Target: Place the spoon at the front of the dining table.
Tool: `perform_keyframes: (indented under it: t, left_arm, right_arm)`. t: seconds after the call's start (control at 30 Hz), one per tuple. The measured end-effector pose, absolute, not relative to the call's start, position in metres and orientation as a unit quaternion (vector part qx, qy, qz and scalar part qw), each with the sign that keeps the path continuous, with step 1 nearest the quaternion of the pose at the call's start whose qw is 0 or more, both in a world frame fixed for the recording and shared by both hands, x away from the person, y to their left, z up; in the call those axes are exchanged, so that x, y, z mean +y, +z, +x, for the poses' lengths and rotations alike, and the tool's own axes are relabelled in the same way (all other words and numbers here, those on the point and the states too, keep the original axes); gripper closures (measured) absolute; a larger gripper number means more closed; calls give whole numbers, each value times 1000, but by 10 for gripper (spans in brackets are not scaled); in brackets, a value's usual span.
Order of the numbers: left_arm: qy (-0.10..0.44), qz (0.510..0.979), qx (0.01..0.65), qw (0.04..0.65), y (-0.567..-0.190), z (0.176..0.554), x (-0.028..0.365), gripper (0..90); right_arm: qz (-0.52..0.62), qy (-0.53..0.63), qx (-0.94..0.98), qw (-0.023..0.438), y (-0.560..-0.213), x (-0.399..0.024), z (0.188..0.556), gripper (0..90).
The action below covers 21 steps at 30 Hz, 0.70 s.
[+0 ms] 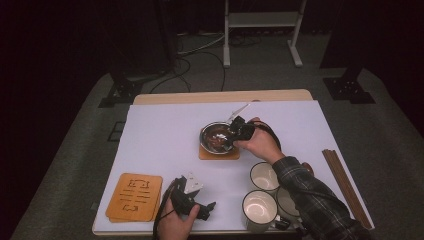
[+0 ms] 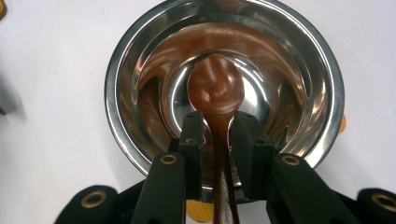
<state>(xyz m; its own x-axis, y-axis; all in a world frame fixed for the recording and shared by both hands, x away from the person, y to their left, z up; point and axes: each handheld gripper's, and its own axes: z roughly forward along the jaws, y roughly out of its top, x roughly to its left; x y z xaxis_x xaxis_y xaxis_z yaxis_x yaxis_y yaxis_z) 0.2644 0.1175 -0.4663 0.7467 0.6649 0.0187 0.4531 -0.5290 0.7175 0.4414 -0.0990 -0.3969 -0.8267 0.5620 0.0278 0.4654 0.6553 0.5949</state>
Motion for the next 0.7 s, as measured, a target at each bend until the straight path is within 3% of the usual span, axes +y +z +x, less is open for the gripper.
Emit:
perform_keyframes:
  t: [0.7]
  left_arm:
    - [146,862,324,361,-466,265,118,0]
  right_arm:
    - [286,300,905,99,-391,-107,437,710]
